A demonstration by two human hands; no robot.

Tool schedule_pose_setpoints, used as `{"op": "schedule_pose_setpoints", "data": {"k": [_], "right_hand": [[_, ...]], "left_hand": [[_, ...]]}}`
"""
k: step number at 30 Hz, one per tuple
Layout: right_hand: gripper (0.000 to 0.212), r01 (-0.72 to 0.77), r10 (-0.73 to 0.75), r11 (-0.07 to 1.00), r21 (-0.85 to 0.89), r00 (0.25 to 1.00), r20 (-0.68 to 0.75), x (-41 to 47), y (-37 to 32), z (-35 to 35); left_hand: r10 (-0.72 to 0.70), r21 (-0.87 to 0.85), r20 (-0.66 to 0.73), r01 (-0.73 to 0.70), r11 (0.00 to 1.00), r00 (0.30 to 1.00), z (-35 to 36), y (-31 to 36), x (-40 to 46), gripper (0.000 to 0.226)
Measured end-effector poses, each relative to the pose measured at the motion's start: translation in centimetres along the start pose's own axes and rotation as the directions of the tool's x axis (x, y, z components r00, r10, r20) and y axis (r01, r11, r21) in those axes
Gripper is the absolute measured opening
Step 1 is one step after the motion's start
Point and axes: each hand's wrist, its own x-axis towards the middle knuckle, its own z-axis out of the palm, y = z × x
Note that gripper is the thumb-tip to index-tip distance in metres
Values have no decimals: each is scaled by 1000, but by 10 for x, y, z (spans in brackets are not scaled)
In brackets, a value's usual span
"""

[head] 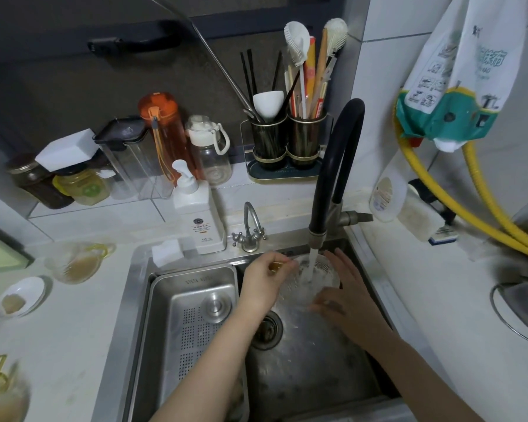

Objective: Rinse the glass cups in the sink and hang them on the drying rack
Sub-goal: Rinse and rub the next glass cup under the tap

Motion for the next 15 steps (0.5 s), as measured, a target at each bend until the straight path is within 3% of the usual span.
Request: {"op": "schedule_pose_setpoints", "data": {"k": [3,5,7,9,12,15], "right_hand": [[29,78,-70,992,97,994,-88,0,-8,5],[12,-26,46,964,263,996,-71,0,-14,10],[3,-241,265,868,434,964,7,3,-21,9],[4,-361,396,737,572,916,67,8,-26,4],[12,-360,461,540,761,883,90,16,-32,0],[21,-357,457,477,803,881,121,20,-35,5]], "left_hand": [[62,8,-56,-62,998,996,8,-3,-3,12],[19,-42,-99,-23,999,995,12,-8,-10,32],[-17,-110,-103,6,994,995,16,-13,-22,47],[-42,-132,-63,34,991,997,21,-16,-34,54],[-117,-283,69,132,950,991,28,-13,-43,57],[-113,-331,140,155,931,984,27,-9,-33,58]]}}
